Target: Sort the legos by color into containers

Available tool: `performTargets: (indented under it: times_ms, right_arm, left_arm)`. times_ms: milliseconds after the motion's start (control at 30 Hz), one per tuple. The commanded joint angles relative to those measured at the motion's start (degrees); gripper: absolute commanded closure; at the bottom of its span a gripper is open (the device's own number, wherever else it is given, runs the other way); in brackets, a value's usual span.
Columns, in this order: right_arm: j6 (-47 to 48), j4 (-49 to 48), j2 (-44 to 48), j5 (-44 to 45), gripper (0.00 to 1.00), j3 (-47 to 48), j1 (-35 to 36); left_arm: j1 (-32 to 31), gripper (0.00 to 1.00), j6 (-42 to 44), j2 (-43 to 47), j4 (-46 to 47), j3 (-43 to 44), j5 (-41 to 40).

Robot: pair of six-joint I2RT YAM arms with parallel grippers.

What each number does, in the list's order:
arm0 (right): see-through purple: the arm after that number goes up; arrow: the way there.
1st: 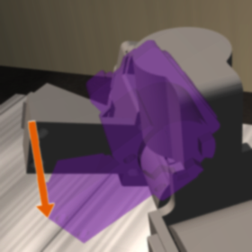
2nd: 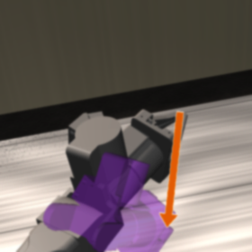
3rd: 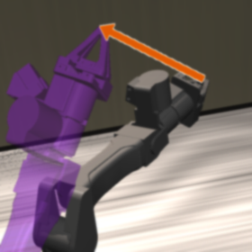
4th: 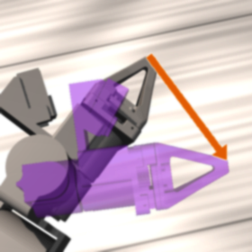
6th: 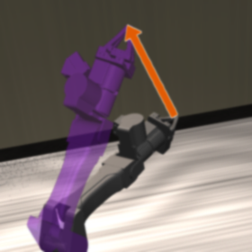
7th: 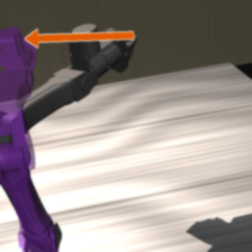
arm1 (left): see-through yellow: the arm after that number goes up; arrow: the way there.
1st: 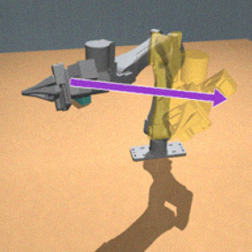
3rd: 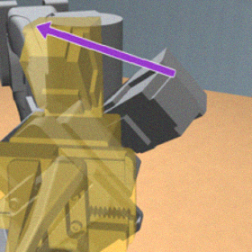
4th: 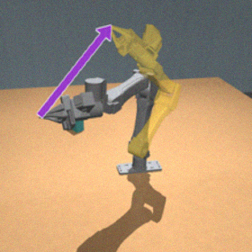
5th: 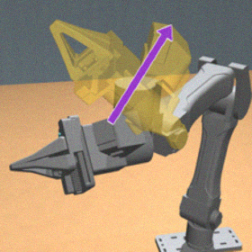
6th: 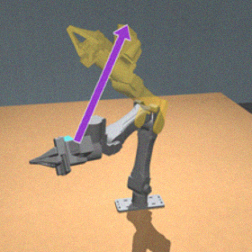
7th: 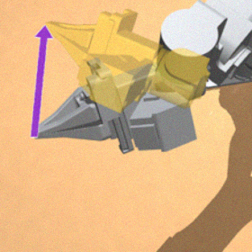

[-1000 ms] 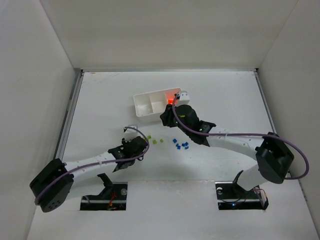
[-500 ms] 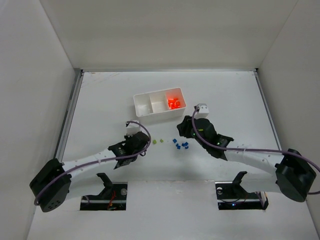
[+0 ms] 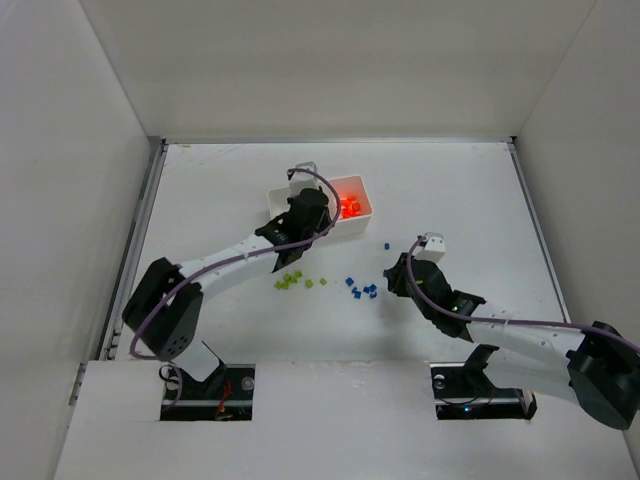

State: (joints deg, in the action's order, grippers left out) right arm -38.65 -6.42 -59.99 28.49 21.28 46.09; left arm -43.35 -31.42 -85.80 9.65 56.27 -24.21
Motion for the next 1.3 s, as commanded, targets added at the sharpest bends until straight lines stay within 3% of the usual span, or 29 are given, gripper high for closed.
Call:
performTargets:
  times_ms: [0,100,267,467,633,733,933,1133,1267]
  right_arm:
    - [-0.5,-1.9,1.5,2.1,0.6,-0.4,-0.3]
    - [0.1,-2.5,1.0,1.9,0.49,-0.4,-0.3]
    - [0.0,-2.1,-1.4,1.7,0.46,0.8,-1.1]
    - [-0.1,-0.2,-7.5,1.0,0.45,4.2,-2.0]
    - [-0.1,1.1,-12.5,1.3,0.49,7.5,-2.4]
    - [-0.4,3.3,-15.3,1.8,0.56,9.8,-2.5]
    - [-1.2,7.7,-21.3,3.8,0.57,14.7,-3.5]
    - [-2.1,11.2,-26.3,4.8,0.66,18.5,-3.6]
    - [-3.2,14.2,-28.7,4.8,0.72,20.6,-3.6]
  left_arm:
    - [2.7,0.86,3.3,-6.4,3.1,6.6,1.1]
    - [3.8,0.83,4.3,-12.1,2.8,10.9,0.6]
    - [4.2,0.76,5.1,-17.3,1.3,15.4,0.0]
    - [3.8,0.61,6.0,-16.5,1.2,14.8,-0.8]
    - [2.0,0.61,6.2,-10.5,2.6,9.0,-1.1]
    - [-0.1,0.61,5.1,-4.8,5.7,1.1,-1.2]
    - [-5.5,0.62,2.2,7.1,9.4,-14.9,-4.0]
    - [-6.8,0.62,0.7,19.5,8.3,-24.4,-5.2]
    - [-7.1,0.62,-1.6,26.9,1.9,-28.7,-5.2]
